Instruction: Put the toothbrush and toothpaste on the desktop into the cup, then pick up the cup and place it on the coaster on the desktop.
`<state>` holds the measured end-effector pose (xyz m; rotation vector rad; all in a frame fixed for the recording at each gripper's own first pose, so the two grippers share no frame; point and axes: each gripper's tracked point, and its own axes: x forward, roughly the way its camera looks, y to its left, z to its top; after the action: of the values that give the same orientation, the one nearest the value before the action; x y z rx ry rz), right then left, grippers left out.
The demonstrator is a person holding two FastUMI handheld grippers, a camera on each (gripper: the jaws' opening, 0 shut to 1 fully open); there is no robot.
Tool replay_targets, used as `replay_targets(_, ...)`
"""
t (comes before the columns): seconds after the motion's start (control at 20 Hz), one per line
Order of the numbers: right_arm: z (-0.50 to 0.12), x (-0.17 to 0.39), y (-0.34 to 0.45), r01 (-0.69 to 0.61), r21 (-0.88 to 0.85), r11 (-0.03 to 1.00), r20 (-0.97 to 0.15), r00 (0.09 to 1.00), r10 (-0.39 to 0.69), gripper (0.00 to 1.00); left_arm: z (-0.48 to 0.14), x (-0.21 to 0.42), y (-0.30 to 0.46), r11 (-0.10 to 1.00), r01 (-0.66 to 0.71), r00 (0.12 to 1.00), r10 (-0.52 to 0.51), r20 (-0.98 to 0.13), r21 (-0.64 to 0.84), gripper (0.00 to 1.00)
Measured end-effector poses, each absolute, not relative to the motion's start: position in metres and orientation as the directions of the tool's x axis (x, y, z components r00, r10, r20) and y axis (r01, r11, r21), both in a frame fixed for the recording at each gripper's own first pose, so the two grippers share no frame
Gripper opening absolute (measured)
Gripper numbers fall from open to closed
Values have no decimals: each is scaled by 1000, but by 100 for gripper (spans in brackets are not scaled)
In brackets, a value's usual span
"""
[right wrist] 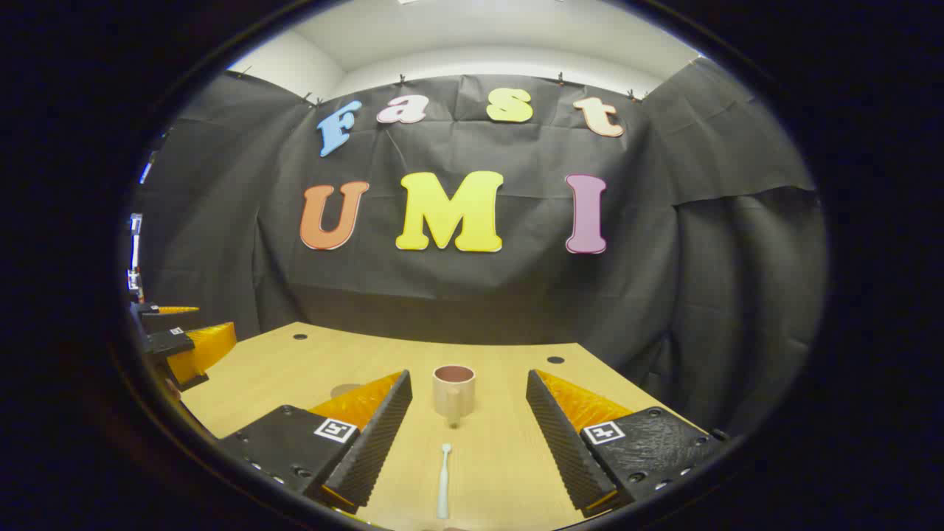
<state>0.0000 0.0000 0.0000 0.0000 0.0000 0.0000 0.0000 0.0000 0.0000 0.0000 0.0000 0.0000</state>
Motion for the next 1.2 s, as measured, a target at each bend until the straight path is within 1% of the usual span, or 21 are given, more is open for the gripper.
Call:
replay_targets(0.05, -1, 0, 0, 1, -6, 1000, 0, 1000, -1, 98, 2, -1, -1, 1000, -1, 1000, 1, 2, 3, 99)
replay_targets(0.25, -1, -3, -6, 6, 5, 1000, 3, 1000, -6, 98, 6, -6, -2, 1000, -2, 1000, 1, 18, 18, 99)
replay_targets(0.3, -1, -3, -6, 6, 7, 1000, 3, 1000, -6, 95, 7, -7, -2, 1000, -6, 1000, 6, 20, 15, 99)
replay_targets(0.35, -1, -3, -7, 8, 7, 1000, 2, 1000, -8, 95, 8, -9, 0, 1000, -14, 1000, 13, 23, 8, 99)
replay_targets(0.4, -1, -3, -9, 11, 6, 1000, 2, 1000, -11, 98, 10, -10, -1, 1000, -15, 1000, 15, 27, -1, 99)
replay_targets(0.6, -5, -2, -12, 17, 11, 1000, -6, 1000, -16, 98, 8, -9, 0, 1000, -16, 1000, 16, 22, -4, 99)
replay_targets(0.65, -7, -1, -12, 18, 11, 1000, -10, 1000, -18, 95, 8, -9, -2, 1000, -12, 1000, 12, 21, -5, 99)
replay_targets(0.7, -8, 0, -12, 19, 8, 1000, -13, 1000, -19, 98, 7, -9, -3, 1000, -11, 1000, 11, 19, -4, 99)
replay_targets(0.85, -19, 6, -12, 32, -23, 999, -29, 999, -33, 98, 4, -9, -3, 1000, -6, 1000, 6, 26, 11, 99)
replay_targets(0.9, -21, 7, -9, 25, -24, 999, -38, 999, -26, 95, 5, -9, -4, 1000, -6, 1000, 5, 30, 15, 99)
replay_targets(0.95, -27, 9, -5, 15, -17, 1000, -51, 999, -15, 95, 4, -10, -5, 1000, -3, 999, 2, 33, 17, 99)
replay_targets(1.0, -33, 11, -3, 9, -14, 1000, -66, 998, -10, 99, 3, -9, -6, 1000, -1, 1000, 0, 31, 16, 99)
replay_targets(1.1, -50, 17, 0, 6, -20, 1000, -101, 995, -8, 99, -3, -8, -7, 1000, 5, 1000, -6, 16, 16, 100)
replay_targets(1.15, -61, 21, 3, 3, -26, 1000, -125, 992, -6, 96, -7, -7, -8, 1000, 6, 1000, -7, 10, 18, 99)
replay_targets(1.2, -73, 25, 6, -3, -34, 999, -152, 988, -2, 99, -9, -6, -9, 1000, 7, 1000, -7, 5, 18, 99)
